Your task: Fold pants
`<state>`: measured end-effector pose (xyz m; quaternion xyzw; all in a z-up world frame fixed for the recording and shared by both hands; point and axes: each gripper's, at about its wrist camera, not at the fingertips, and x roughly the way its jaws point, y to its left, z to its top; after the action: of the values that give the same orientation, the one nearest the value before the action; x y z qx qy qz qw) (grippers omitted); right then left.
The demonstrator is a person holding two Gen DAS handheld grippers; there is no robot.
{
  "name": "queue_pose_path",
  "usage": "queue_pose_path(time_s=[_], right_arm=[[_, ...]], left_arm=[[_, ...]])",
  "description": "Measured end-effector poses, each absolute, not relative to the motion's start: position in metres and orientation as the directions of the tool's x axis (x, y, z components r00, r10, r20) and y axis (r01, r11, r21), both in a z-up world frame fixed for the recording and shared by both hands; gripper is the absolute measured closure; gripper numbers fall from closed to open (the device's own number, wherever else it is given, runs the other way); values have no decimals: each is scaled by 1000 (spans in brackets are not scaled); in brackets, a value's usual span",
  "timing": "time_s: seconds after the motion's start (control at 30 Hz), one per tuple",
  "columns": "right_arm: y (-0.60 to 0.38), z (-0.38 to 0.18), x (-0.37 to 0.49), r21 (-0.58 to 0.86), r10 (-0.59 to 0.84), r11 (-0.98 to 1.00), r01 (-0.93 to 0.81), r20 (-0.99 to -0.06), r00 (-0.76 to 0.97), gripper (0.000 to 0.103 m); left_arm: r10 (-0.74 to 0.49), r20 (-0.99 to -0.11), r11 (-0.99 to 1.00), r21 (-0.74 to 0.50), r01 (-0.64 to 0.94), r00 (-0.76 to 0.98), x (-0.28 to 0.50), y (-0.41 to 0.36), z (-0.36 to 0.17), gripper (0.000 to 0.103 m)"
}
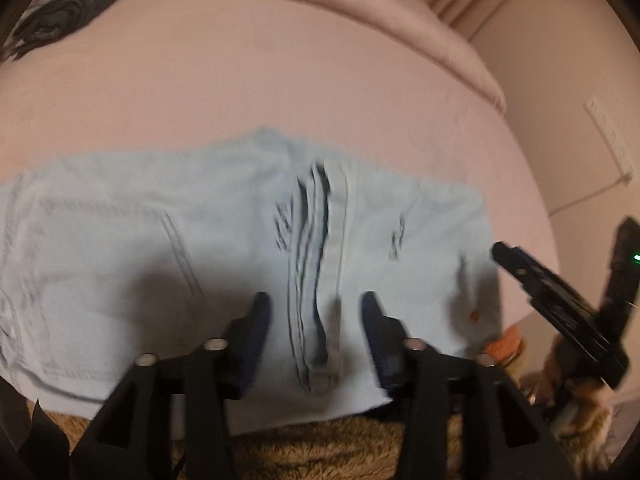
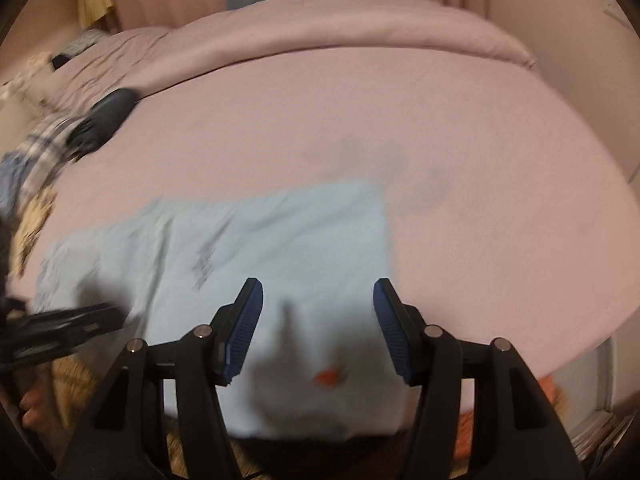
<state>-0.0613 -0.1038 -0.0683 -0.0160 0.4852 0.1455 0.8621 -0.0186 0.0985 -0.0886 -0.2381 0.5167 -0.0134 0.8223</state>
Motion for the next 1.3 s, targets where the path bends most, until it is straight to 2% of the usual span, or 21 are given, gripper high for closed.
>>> queue_pose_path(time_s=[0.1, 0.23, 0.33, 0.43, 0.5, 0.53, 0.63, 0.73, 0.83, 0.9, 1.07, 1.17, 1.23, 1.3], right_arm=[[-109, -81, -31, 155, 253, 956, -248, -864, 435, 49], [-105, -101, -10, 141, 234, 956, -256, -895, 379, 48], [-96, -122, -9, 98, 204, 954, -285, -906, 370, 41], [-97, -121, -11, 105, 213, 955, -278, -895, 393, 40], [-95, -119, -11, 98, 204, 956, -278, -900, 386, 40], [-95, -117, -12, 91, 196, 957, -275, -903, 382, 41], [-91, -95, -12, 64, 169, 963, -262, -900, 401, 43], [-77, -59, -26, 81, 224, 950, -302, -850, 477, 41], [-44, -42, -40, 107, 303, 910, -400, -831, 467, 37], [-18, -49, -48, 141, 358, 870, -472, -839, 409, 37], [33, -84, -67, 165, 361, 819, -550, -893, 268, 37], [46, -104, -74, 150, 335, 807, -571, -913, 234, 35], [52, -108, -77, 105, 313, 804, -585, -911, 267, 28], [59, -110, -82, 66, 290, 799, -598, -913, 286, 25]], left_arm=[[-230, -838, 871, -404, -279, 495, -27, 121, -84, 50], [-122, -841, 860, -355, -367, 527, -52, 158, -75, 48], [-49, -825, 812, -362, -458, 563, -75, 193, -68, 47], [18, -809, 756, -374, -537, 588, -100, 219, -63, 32], [67, -794, 717, -383, -583, 604, -118, 237, -59, 18], [80, -788, 704, -389, -595, 610, -126, 243, -61, 17], [118, -788, 668, -388, -635, 605, -143, 255, -63, 17], [117, -795, 639, -398, -658, 595, -156, 266, -75, 16], [92, -798, 624, -419, -659, 595, -158, 265, -86, 16], [59, -795, 623, -444, -645, 604, -151, 264, -95, 16], [-31, -825, 609, -464, -644, 565, -146, 258, -123, 16], [9, -825, 642, -429, -636, 565, -147, 246, -126, 16], [30, -828, 651, -409, -640, 560, -146, 240, -125, 16], [54, -830, 637, -399, -659, 555, -145, 237, -124, 17]])
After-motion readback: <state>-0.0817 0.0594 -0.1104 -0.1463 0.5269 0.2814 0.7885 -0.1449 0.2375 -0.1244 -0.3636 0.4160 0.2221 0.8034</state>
